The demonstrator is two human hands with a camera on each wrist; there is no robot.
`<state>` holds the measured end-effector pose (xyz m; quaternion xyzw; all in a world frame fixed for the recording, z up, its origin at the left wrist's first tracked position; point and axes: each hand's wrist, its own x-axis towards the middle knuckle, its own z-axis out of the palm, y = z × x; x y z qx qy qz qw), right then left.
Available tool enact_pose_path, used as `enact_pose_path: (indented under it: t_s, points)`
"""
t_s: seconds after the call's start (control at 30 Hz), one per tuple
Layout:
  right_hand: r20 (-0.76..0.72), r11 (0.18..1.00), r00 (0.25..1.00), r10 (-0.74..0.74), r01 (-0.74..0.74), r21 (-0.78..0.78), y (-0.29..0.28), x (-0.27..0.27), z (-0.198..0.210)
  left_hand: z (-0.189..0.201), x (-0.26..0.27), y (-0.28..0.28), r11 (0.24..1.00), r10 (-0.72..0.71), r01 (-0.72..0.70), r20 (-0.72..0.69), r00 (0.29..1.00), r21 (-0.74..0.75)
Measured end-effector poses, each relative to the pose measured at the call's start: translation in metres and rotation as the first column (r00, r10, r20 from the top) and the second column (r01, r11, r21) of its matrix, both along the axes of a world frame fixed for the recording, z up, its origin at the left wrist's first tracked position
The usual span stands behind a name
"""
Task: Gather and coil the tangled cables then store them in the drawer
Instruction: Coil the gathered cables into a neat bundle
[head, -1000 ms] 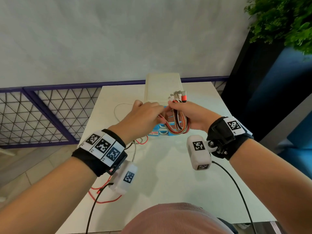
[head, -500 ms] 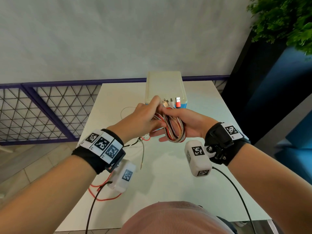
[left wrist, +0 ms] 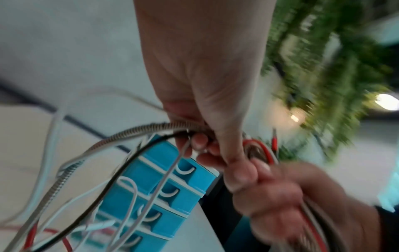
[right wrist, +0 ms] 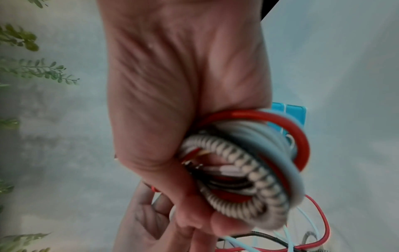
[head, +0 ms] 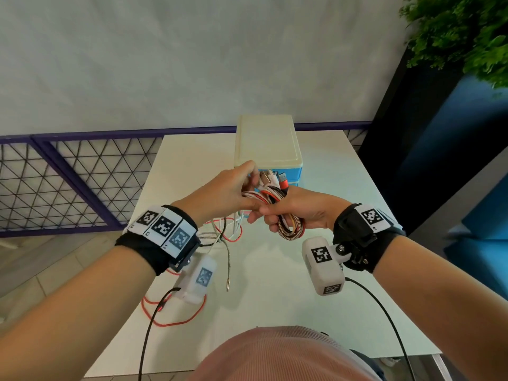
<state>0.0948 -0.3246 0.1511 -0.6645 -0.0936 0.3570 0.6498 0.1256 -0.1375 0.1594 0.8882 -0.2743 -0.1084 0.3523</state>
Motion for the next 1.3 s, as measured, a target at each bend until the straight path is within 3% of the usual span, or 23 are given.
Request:
enact_pose_path:
  t_s: [0.07, 0.17, 0.33, 0.47, 0.6, 0.67, 0.77, 0.9, 1.0, 1.13, 1.2, 1.3]
  points:
    - [0.002, 0.999, 1.0, -0.014, 0.014, -0.044, -0.001, -0.002, 0.0, -0.011, 0.004, 0.002, 0.994, -0.062, 0.047, -0.16, 0.985, -0.096]
    - [0.011, 0.991, 1.0, -0.027, 0.029, -0.127, 0.001, -0.003, 0.001, -0.021, 0.008, 0.005, 0.993, -0.025, -0.002, -0.223, 0.975, -0.121]
    - [0.003, 0.98, 0.987, -0.162, 0.162, -0.114, 0.006, 0.003, 0.003, -0.029, 0.012, 0.008, 0.992, 0.066, -0.081, -0.142, 0.988, -0.101]
    - [-0.069, 0.947, 0.944, -0.323, 0.322, -0.024, -0.002, 0.012, -0.001, -0.039, 0.015, 0.025, 0.998, 0.046, -0.043, -0.084, 0.995, 0.037]
    - [-0.081, 0.92, 0.918, -0.387, 0.391, 0.035, -0.008, 0.016, 0.0, -0.05, 0.017, 0.04, 0.992, 0.072, -0.065, -0.068, 0.995, 0.104]
    - [-0.082, 0.903, 0.905, -0.417, 0.422, 0.074, -0.006, 0.016, -0.001, -0.055, 0.019, 0.042, 0.995, 0.088, -0.08, -0.139, 0.986, 0.061]
    - [-0.108, 0.858, 0.871, -0.48, 0.492, 0.148, -0.007, 0.017, -0.001, -0.053, 0.019, 0.044, 0.978, 0.095, -0.144, -0.288, 0.953, -0.151]
    - [-0.119, 0.795, 0.82, -0.56, 0.573, 0.201, -0.012, 0.017, -0.002, -0.047, 0.014, 0.037, 0.915, 0.092, -0.218, -0.35, 0.932, -0.34]
    - [-0.126, 0.774, 0.803, -0.582, 0.595, 0.218, -0.012, 0.018, -0.003, -0.043, 0.013, 0.033, 0.901, 0.09, -0.271, -0.465, 0.881, -0.338]
    - [-0.148, 0.745, 0.78, -0.608, 0.625, 0.235, -0.014, 0.019, -0.005, -0.041, 0.016, 0.031, 0.894, -0.019, -0.276, -0.644, 0.765, -0.354]
    - [-0.157, 0.731, 0.768, -0.621, 0.64, 0.236, -0.014, 0.02, -0.007, -0.046, 0.017, 0.029, 0.898, -0.054, -0.252, -0.659, 0.75, -0.36]
    - [-0.183, 0.711, 0.747, -0.639, 0.664, 0.231, -0.017, 0.021, -0.008, -0.05, 0.013, 0.029, 0.944, -0.072, -0.142, -0.606, 0.792, -0.297]
